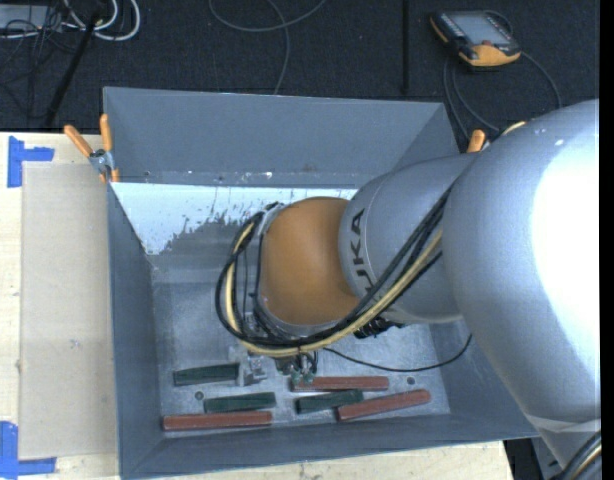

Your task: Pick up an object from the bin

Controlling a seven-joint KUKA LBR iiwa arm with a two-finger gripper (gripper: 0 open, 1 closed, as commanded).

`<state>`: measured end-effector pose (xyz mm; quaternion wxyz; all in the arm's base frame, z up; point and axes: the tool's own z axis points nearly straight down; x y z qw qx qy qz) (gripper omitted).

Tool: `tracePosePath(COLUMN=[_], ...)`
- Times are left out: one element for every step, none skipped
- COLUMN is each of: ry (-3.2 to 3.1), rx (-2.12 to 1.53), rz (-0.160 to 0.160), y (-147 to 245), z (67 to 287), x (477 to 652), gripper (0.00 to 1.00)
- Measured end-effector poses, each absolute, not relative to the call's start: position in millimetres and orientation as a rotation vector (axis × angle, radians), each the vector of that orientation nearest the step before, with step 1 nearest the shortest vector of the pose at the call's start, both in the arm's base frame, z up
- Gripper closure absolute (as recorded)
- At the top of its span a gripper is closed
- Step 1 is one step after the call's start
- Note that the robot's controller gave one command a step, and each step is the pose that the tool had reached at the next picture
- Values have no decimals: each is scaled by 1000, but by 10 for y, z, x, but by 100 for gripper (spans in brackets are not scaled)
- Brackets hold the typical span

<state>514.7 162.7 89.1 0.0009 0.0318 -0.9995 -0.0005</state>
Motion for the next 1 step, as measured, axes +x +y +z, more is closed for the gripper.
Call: tracePosePath(ry=[-3141], rx=[60], rz=[0], y=[1495], z=[2191], x=[5151], gripper=[100])
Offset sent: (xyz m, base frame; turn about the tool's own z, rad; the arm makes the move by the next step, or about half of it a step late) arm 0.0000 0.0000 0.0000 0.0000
